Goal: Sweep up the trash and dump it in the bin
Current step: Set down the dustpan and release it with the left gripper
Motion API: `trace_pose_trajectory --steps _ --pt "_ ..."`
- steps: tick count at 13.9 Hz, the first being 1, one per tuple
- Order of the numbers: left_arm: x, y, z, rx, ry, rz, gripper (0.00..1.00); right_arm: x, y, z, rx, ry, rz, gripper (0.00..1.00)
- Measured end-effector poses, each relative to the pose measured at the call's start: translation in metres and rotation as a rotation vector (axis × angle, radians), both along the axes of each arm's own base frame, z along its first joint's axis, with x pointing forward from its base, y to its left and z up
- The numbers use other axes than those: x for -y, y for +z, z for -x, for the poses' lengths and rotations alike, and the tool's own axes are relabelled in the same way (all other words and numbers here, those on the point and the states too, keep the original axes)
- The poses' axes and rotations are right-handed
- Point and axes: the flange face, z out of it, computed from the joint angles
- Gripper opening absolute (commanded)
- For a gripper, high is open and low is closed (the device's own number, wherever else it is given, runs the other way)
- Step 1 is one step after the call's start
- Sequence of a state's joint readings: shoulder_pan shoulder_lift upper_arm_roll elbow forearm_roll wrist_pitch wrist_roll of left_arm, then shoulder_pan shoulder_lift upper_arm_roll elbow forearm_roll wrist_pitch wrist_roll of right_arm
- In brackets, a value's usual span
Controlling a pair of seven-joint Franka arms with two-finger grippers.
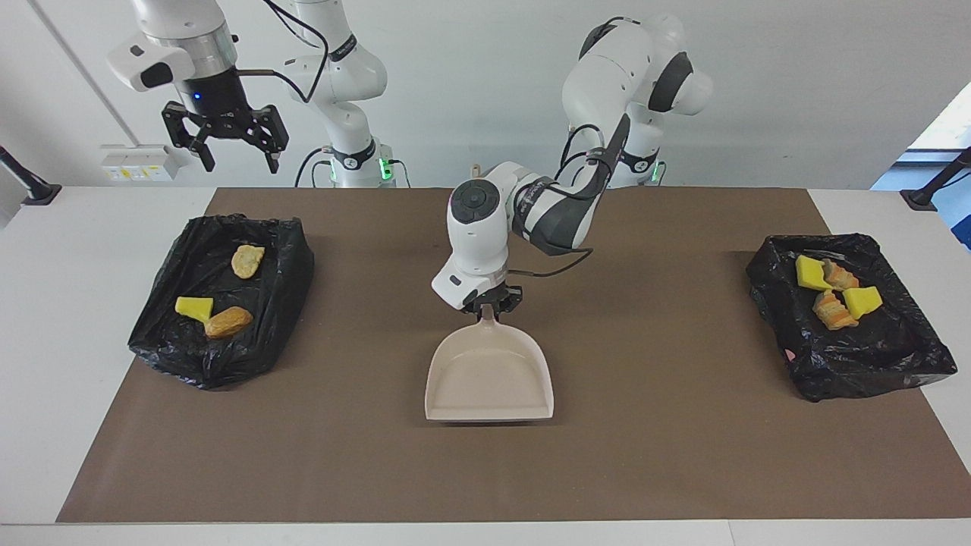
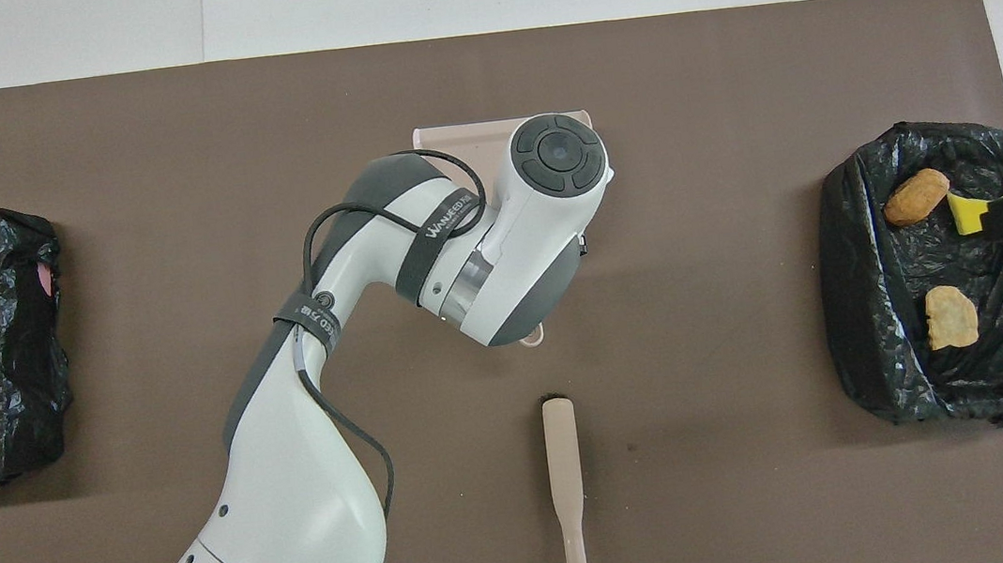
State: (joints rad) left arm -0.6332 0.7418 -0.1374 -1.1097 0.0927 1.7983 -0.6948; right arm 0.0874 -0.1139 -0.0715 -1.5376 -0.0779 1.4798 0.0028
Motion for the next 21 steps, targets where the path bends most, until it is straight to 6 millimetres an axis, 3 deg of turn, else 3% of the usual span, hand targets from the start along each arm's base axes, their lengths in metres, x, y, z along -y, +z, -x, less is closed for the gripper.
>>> trace_pose_trajectory --steps 4,7,9,10,11,12,15,16,18,21 --pt "0.006 0.007 0.001 -0.024 0.034 0.063 0.0 0.002 0.009 0.011 0.001 -0.005 -0.009 1.0" --pt "0.009 -0.004 0.003 -0.059 0.054 0.084 0.0 0.004 0.002 0.02 -0.083 -0.011 -0.046 1.0" --pt "0.009 -0.014 0.002 -0.1 0.083 0.124 0.08 0.006 -0.003 0.022 -0.113 0.006 -0.054 1.0" --pt "0.008 -0.017 0.001 -0.107 0.092 0.133 0.14 0.007 -0.006 0.022 -0.12 0.013 -0.055 1.0" --pt "0.007 -0.019 0.0 -0.11 0.096 0.134 0.37 0.007 -0.01 0.021 -0.128 0.012 -0.055 1.0" --pt "0.006 -0.019 -0.001 -0.112 0.098 0.134 0.52 0.008 -0.016 0.02 -0.139 0.011 -0.055 1.0" --pt "0.005 -0.019 -0.001 -0.104 0.094 0.129 0.52 0.01 -0.03 0.015 -0.136 0.008 -0.055 1.0" --pt "0.004 -0.019 -0.002 -0.096 0.09 0.119 0.62 0.01 -0.033 0.014 -0.138 0.007 -0.056 1.0" --pt "0.004 -0.021 -0.001 -0.092 0.083 0.105 1.0 0.011 -0.038 0.011 -0.142 0.006 -0.055 1.0" --pt "0.0 -0.013 -0.002 -0.049 0.045 0.063 1.0 0.01 -0.047 0.001 -0.155 0.005 -0.053 1.0"
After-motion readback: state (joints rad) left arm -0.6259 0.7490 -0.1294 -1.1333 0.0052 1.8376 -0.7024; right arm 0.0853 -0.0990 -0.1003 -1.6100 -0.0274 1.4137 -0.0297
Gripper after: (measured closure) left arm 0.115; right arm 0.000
